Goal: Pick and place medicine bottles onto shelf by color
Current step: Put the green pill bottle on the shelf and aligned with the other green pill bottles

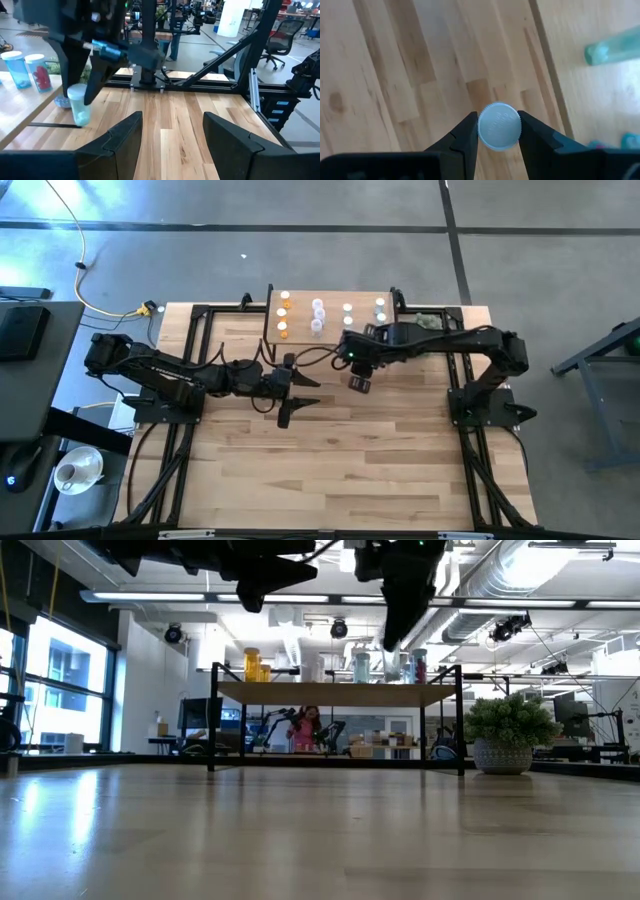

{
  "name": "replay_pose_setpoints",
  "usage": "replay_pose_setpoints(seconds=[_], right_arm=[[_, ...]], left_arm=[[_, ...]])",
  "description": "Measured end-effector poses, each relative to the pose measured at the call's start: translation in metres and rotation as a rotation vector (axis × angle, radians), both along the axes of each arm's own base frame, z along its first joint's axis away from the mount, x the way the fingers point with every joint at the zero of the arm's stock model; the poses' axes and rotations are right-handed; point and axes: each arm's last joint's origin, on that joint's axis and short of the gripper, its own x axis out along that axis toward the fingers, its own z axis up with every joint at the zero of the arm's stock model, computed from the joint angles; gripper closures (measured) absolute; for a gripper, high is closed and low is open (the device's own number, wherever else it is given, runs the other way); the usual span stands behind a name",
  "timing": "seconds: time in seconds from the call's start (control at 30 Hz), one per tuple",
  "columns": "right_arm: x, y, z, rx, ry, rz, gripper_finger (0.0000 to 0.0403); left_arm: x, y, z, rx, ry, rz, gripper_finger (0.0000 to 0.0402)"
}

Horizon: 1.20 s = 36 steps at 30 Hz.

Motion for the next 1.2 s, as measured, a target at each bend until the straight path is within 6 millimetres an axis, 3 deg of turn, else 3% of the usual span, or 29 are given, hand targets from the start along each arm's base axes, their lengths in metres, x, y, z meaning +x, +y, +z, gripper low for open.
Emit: replay_pose_setpoints(seconds=[0.13,0.43,0.67,1.2], right_arm=[[-0.004,-0.004,-0.002,0.006,-0.06,-0.024,0.0297],[0.002,-0.032,0.03,-0.026,-0.249,-0.079,0.0297],[0.0,-0.059,0.024,0.0,-0.237,-0.15,0.0297],[0.007,-0.075,0.007,-0.009,-0.185,-0.159,0.0297]], left_arm=[[0.0,0.0,0.0,0.008,-0.001,-0.001,0.0204],[0.0,0.001,0.001,0.007,-0.015,0.004,0.0204],[0.0,0.001,0.001,0.007,-0.008,0.004,0.0204],[0.0,0.001,0.001,0.007,-0.008,0.004,0.0204]])
